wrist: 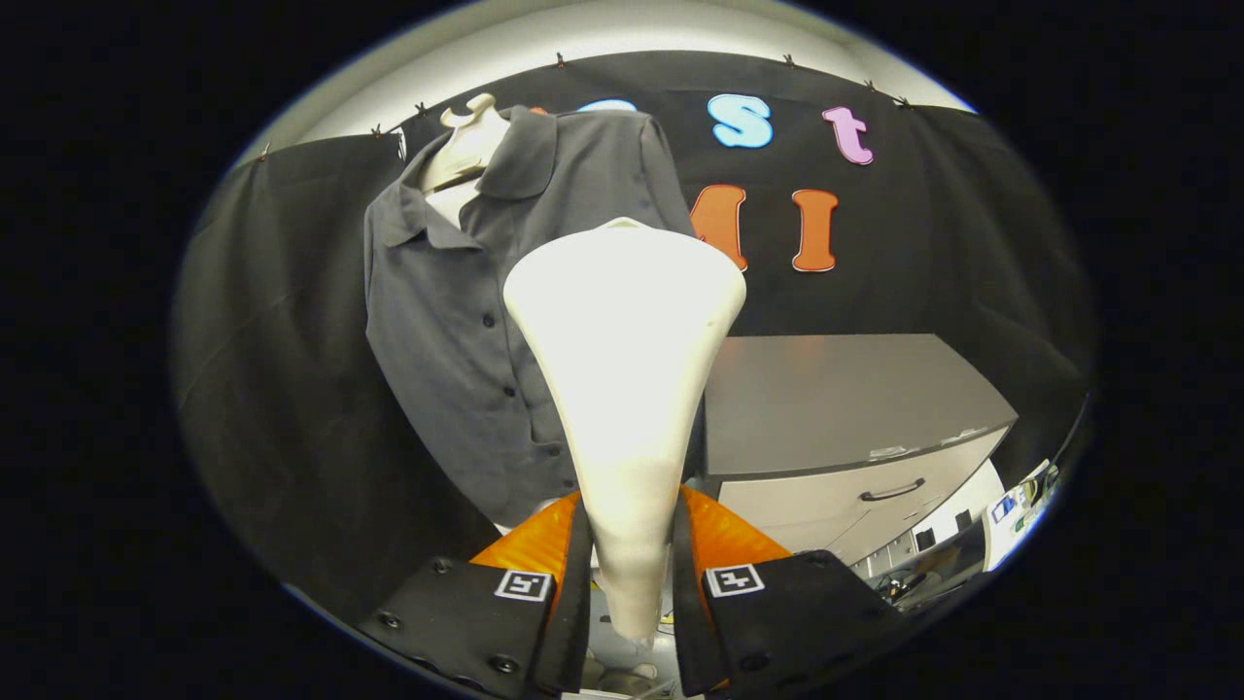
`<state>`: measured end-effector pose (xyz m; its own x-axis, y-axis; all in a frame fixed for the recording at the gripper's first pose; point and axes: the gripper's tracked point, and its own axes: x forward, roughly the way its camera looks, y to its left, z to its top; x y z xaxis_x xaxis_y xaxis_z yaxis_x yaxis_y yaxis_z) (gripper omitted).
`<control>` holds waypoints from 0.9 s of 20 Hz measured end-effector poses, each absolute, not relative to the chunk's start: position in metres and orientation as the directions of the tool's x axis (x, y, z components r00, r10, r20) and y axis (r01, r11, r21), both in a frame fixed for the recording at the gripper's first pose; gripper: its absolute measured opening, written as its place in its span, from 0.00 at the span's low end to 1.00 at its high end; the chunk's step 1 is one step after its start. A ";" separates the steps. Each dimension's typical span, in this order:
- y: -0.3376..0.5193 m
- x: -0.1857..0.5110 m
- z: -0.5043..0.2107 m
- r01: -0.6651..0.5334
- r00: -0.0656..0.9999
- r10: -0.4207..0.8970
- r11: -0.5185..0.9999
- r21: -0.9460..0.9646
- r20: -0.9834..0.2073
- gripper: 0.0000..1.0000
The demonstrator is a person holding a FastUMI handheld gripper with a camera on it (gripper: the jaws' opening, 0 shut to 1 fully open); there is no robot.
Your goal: Iron the clothes twice with a garment steamer, once on the left side and once on the right side.
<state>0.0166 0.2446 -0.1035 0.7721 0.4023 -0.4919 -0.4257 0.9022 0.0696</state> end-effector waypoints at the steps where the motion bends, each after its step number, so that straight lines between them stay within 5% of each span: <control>1: 0.238 0.017 -0.099 -0.419 0.780 0.400 0.905 0.073 -0.481 0.44; 18: 0.183 0.018 -0.104 -0.342 0.807 0.343 0.935 0.091 -0.481 0.44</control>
